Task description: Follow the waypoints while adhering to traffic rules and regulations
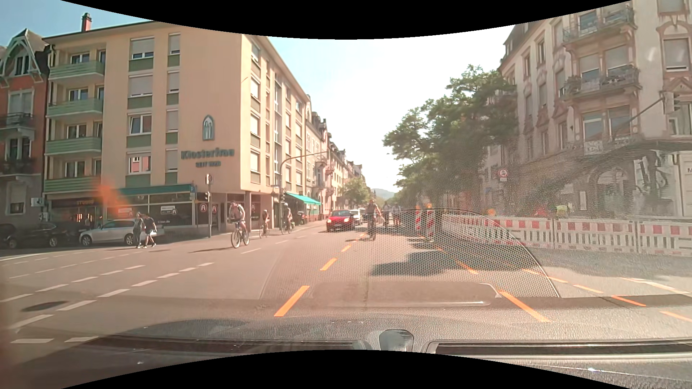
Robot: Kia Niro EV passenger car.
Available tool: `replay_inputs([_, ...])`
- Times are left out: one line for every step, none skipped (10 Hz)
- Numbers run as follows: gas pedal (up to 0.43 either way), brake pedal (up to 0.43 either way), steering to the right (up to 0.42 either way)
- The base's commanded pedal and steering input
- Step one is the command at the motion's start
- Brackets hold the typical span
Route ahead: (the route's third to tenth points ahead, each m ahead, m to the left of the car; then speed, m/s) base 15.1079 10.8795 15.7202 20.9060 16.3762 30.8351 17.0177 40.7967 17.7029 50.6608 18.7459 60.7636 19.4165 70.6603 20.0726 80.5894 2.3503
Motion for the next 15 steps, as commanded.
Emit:
replay_inputs([0.000,0.134,0.024])
replay_inputs([0.000,0.183,0.024])
replay_inputs([0.000,0.220,0.023])
replay_inputs([0.000,0.232,0.020])
replay_inputs([0.000,0.238,0.018])
replay_inputs([0.000,0.232,0.018])
replay_inputs([0.000,0.226,0.018])
replay_inputs([0.000,0.220,0.017])
replay_inputs([0.000,0.220,0.016])
replay_inputs([0.000,0.207,0.014])
replay_inputs([0.000,0.189,0.012])
replay_inputs([0.000,0.152,0.012])
replay_inputs([0.000,0.128,0.011])
replay_inputs([0.000,0.128,0.010])
replay_inputs([0.000,0.128,0.009])
